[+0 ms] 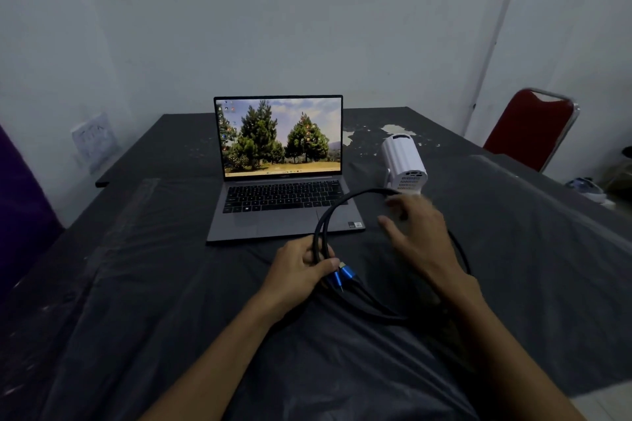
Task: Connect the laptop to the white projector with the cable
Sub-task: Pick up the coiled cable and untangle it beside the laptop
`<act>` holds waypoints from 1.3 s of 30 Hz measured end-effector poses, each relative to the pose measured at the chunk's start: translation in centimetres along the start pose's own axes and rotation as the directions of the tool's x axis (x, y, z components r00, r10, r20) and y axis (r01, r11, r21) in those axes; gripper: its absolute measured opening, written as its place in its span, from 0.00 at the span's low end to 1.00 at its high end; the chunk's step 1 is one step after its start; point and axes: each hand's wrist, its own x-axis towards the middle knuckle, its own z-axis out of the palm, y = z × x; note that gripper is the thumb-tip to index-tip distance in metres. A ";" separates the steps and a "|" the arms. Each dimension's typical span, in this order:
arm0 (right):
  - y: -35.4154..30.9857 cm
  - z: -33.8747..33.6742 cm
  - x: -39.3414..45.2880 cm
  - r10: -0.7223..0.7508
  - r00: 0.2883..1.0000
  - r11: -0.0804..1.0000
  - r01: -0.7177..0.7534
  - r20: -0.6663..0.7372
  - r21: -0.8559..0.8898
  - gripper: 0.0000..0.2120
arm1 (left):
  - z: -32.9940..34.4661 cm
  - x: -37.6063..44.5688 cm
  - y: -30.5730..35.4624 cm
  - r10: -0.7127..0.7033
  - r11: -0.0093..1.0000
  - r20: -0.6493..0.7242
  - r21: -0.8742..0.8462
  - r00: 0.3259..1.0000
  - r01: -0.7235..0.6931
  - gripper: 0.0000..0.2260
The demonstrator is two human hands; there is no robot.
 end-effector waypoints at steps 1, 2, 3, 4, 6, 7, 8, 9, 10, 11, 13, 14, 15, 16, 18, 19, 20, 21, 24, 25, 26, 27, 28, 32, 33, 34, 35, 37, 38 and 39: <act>-0.6 -0.4 -0.7 0.003 0.993 0.999 -0.008 0.118 0.046 0.14 | 0.1 0.0 0.0 0.007 1.000 -0.009 0.000 1.000 -0.007 0.03; -1.2 -0.6 -1.6 0.021 0.962 0.997 -0.040 0.271 0.064 0.15 | 0.1 0.0 0.0 0.019 1.000 -0.016 0.001 1.000 -0.019 0.03; -1.8 -0.7 -2.6 0.039 0.908 0.996 -0.070 0.417 0.059 0.18 | 0.2 -0.1 0.1 0.029 1.000 -0.022 -0.001 0.999 -0.029 0.02; -2.3 -0.6 -3.6 0.046 0.855 0.995 -0.083 0.517 0.049 0.22 | 0.1 -0.1 0.1 0.032 0.999 -0.025 -0.012 0.999 -0.032 0.02; -3.0 -0.2 -5.4 0.032 0.823 0.996 -0.076 0.567 0.053 0.32 | 0.0 -0.1 0.1 0.015 0.997 -0.014 -0.073 1.000 -0.016 0.02; -3.3 -0.1 -5.9 0.022 0.829 0.996 -0.068 0.559 0.061 0.35 | -0.1 -0.1 0.1 0.000 0.994 -0.002 -0.113 1.000 0.000 0.03; -3.4 0.0 -6.2 0.013 0.834 0.996 -0.060 0.551 0.069 0.36 | -0.3 0.0 0.0 -0.019 0.989 0.014 -0.148 1.000 0.021 0.04; -3.5 -0.1 -6.3 0.001 0.839 0.995 -0.054 0.544 0.080 0.34 | -0.3 0.1 0.0 -0.039 0.984 0.031 -0.173 0.999 0.044 0.05; -3.6 -0.2 -6.3 -0.012 0.847 0.995 -0.044 0.532 0.093 0.30 | -0.5 0.2 0.0 -0.059 0.978 0.042 -0.197 0.997 0.066 0.06; -3.8 -0.3 -6.3 -0.022 0.857 0.994 -0.039 0.515 0.107 0.25 | -0.8 0.2 -0.1 -0.075 0.970 0.055 -0.229 0.996 0.086 0.07; -4.1 -0.4 -6.2 -0.028 0.878 0.987 -0.051 0.479 0.151 0.17 | -1.2 0.5 -0.1 -0.092 0.935 0.094 -0.335 0.991 0.119 0.07; -4.2 -0.5 -6.3 -0.027 0.886 0.984 -0.057 0.464 0.167 0.15 | -1.4 0.6 -0.2 -0.094 0.910 0.116 -0.393 0.989 0.132 0.08; -4.3 -0.6 -6.3 -0.029 0.893 0.984 -0.054 0.448 0.171 0.15 | -1.5 0.7 -0.2 -0.095 0.886 0.131 -0.441 0.987 0.144 0.08; -4.5 -0.8 -6.3 -0.039 0.900 0.985 -0.038 0.434 0.168 0.15 | -1.5 0.7 -0.2 -0.100 0.865 0.137 -0.478 0.986 0.154 0.08; -4.8 -1.0 -6.4 -0.084 0.900 0.986 0.013 0.427 0.165 0.14 | -1.6 0.9 -0.2 -0.123 0.823 0.135 -0.540 0.983 0.177 0.08; -4.9 -1.1 -6.5 -0.113 0.896 0.985 0.044 0.430 0.167 0.14 | -1.6 1.0 -0.2 -0.136 0.801 0.135 -0.567 0.981 0.189 0.09; -5.1 -1.3 -6.6 -0.139 0.892 0.983 0.071 0.431 0.170 0.14 | -1.8 1.0 -0.2 -0.147 0.779 0.138 -0.594 0.979 0.201 0.09; -5.2 -1.4 -6.7 -0.156 0.890 0.981 0.088 0.429 0.175 0.13 | -1.9 1.0 -0.2 -0.156 0.753 0.147 -0.622 0.977 0.214 0.10; -5.7 -1.6 -7.0 -0.181 0.883 0.974 0.100 0.434 0.203 0.11 | -2.3 1.0 -0.2 -0.181 0.653 0.196 -0.709 0.964 0.267 0.11; -5.9 -1.6 -7.1 -0.188 0.876 0.972 0.101 0.444 0.212 0.10 | -2.4 1.0 -0.2 -0.190 0.619 0.216 -0.731 0.958 0.288 0.12; -6.1 -1.6 -7.3 -0.195 0.870 0.970 0.103 0.453 0.220 0.09 | -2.5 1.0 -0.2 -0.198 0.592 0.236 -0.744 0.951 0.309 0.13; -6.2 -1.6 -7.3 -0.201 0.867 0.968 0.104 0.455 0.229 0.09 | -2.6 1.0 -0.1 -0.204 0.571 0.256 -0.753 0.945 0.327 0.14; -6.4 -1.6 -7.4 -0.205 0.868 0.966 0.104 0.451 0.239 0.08 | -2.8 1.0 -0.1 -0.211 0.544 0.274 -0.765 0.938 0.345 0.14; -6.5 -2.1 -7.3 -0.206 0.880 0.961 0.100 0.428 0.256 0.06 | -4.0 1.3 -0.3 -0.234 0.421 0.300 -0.826 0.925 0.375 0.19; -6.4 -2.5 -7.3 -0.209 0.885 0.962 0.111 0.416 0.248 0.06 | -4.1 1.4 -0.4 -0.243 0.441 0.275 -0.823 0.930 0.359 0.17; -6.4 -2.8 -7.3 -0.221 0.892 0.963 0.136 0.395 0.231 0.07 | -4.2 1.5 -0.5 -0.254 0.489 0.233 -0.806 0.939 0.333 0.15; -6.4 -3.2 -7.3 -0.239 0.899 0.964 0.174 0.367 0.201 0.07 | -4.3 1.6 -0.6 -0.259 0.562 0.179 -0.771 0.949 0.299 0.13; -6.4 -3.9 -7.3 -0.270 0.906 0.962 0.244 0.325 0.120 0.07 | -4.5 1.6 -0.7 -0.229 0.717 0.068 -0.663 0.971 0.215 0.11; -6.4 -4.2 -7.3 -0.274 0.908 0.962 0.264 0.316 0.075 0.07 | -4.7 1.6 -0.7 -0.202 0.772 0.026 -0.611 0.979 0.176 0.11; -6.4 -4.4 -7.4 -0.277 0.911 0.959 0.280 0.306 0.035 0.07 | -5.0 1.6 -0.7 -0.175 0.811 -0.010 -0.569 0.985 0.138 0.11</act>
